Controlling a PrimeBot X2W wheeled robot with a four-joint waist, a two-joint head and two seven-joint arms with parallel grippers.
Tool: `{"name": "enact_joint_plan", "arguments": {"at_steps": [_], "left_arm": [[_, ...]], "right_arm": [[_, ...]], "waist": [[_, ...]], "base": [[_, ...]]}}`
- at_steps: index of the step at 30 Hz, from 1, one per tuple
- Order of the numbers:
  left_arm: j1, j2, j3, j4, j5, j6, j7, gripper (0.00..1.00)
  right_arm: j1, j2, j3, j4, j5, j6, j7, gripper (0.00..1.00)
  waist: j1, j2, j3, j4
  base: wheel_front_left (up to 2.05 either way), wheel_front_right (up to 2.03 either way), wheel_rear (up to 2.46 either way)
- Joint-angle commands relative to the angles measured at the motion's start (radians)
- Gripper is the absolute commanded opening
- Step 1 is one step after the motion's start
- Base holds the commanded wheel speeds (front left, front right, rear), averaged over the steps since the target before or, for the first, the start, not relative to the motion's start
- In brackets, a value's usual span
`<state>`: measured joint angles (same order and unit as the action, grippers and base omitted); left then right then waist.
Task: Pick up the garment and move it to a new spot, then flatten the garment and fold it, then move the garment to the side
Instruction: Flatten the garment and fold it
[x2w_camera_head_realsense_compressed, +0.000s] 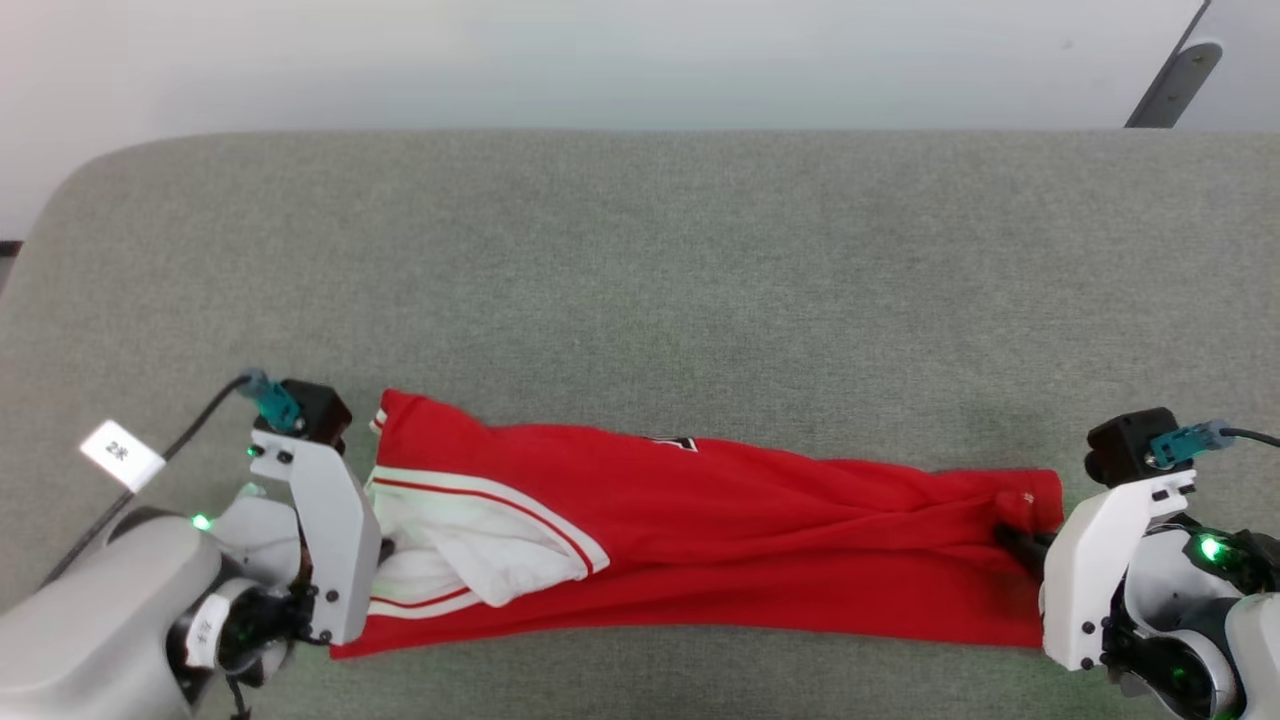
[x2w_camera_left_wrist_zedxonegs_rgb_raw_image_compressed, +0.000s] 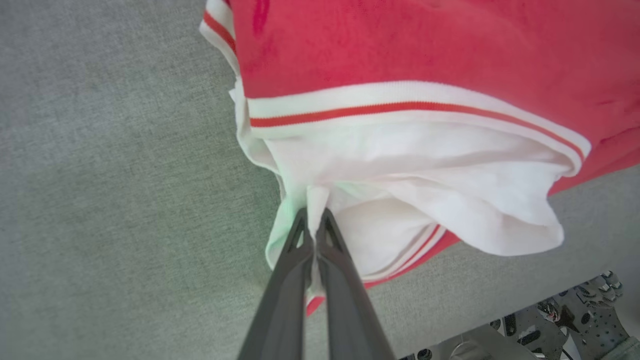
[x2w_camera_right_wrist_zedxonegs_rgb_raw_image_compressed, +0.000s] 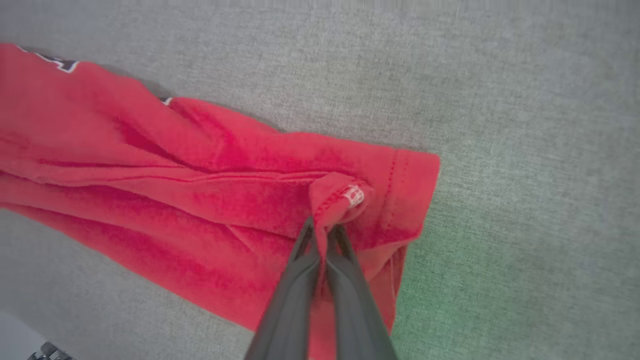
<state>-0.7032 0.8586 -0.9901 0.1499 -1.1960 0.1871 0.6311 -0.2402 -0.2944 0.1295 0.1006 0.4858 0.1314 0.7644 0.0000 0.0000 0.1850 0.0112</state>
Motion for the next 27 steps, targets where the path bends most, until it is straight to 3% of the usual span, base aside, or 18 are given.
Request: {"name": "enact_joint_plan", "arguments": {"at_steps": [1, 2, 3, 13, 27], "left_arm": [[0.023, -0.01, 0.001, 0.017, -0.005, -0.013, -0.017, 0.76], [0.026, -0.014, 0.002, 0.021, -0.005, -0.018, -0.026, 0.98], [0.032, -0.017, 0.004, 0.026, -0.006, -0.019, -0.037, 1.0], [0.103, -0.006, 0.036, -0.006, 0.015, -0.01, -0.197, 1.0], [0.263, 0.017, 0.156, -0.047, 0.06, 0.066, -0.627, 1.0]], "right_arm": [[-0.012, 0.0, 0.007, 0.003, 0.003, -0.002, -0.014, 1.0], [-0.013, -0.003, 0.012, 0.004, 0.008, -0.002, -0.016, 1.0], [-0.012, -0.006, 0.016, 0.004, 0.012, -0.002, -0.014, 1.0], [0.037, -0.015, -0.036, -0.035, 0.033, -0.002, -0.01, 1.0], [0.086, 0.01, -0.178, -0.034, 0.047, -0.002, 0.057, 1.0]], "waist": [[0.0, 0.0, -0.015, -0.005], [0.0, 0.0, -0.02, -0.005], [0.0, 0.0, -0.025, -0.005], [0.0, 0.0, -0.078, 0.013], [0.0, 0.0, -0.098, 0.062]], "base": [[0.0, 0.0, 0.0], [0.0, 0.0, 0.0], [0.0, 0.0, 0.0], [0.0, 0.0, 0.0], [0.0, 0.0, 0.0]]}}
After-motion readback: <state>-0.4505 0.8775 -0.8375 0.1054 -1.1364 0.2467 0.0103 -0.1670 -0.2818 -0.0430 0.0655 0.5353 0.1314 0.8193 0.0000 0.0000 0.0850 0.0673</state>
